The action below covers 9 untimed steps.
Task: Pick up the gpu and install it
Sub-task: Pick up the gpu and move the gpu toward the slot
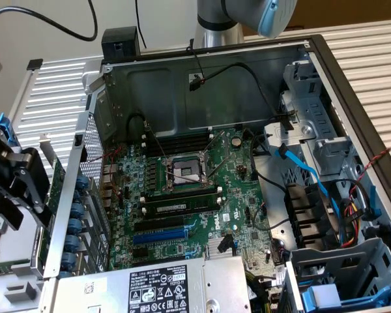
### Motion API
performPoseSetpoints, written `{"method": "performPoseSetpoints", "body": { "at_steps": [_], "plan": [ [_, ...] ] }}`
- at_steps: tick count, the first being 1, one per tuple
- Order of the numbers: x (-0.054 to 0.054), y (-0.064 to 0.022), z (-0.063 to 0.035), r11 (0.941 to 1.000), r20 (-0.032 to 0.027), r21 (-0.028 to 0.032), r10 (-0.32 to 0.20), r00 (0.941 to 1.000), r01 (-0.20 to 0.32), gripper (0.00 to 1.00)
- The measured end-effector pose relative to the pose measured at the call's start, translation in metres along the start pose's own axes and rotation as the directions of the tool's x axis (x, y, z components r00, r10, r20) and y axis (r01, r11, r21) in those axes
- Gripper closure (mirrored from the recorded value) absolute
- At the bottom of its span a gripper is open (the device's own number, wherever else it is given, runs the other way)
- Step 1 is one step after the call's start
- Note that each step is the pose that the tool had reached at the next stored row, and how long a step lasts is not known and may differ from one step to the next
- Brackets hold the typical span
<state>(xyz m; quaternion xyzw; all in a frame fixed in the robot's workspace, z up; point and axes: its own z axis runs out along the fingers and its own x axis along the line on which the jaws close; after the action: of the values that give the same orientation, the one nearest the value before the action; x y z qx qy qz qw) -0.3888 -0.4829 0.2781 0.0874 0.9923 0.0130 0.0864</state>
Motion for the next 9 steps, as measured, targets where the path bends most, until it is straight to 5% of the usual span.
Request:
{"method": "performPoseSetpoints", "body": {
  "at_steps": [3, 4, 7, 9],
  "plan": [
    [0.0, 0.0001, 0.0, 1.0, 0.0, -0.0003, 0.0, 1.0, 0.0, 0.43],
    [0.0001, 0.0, 0.0002, 1.0, -0.0006, -0.0046, 0.001, 1.0, -0.001, 0.43],
    [0.0001, 0.0, 0.0002, 0.9991, -0.0075, -0.0425, 0.008, 0.9999, -0.008, 0.43],
    [0.0001, 0.0001, 0.0002, 0.999, -0.0081, -0.0439, 0.008, 0.9999, -0.008, 0.43]
  ]
}}
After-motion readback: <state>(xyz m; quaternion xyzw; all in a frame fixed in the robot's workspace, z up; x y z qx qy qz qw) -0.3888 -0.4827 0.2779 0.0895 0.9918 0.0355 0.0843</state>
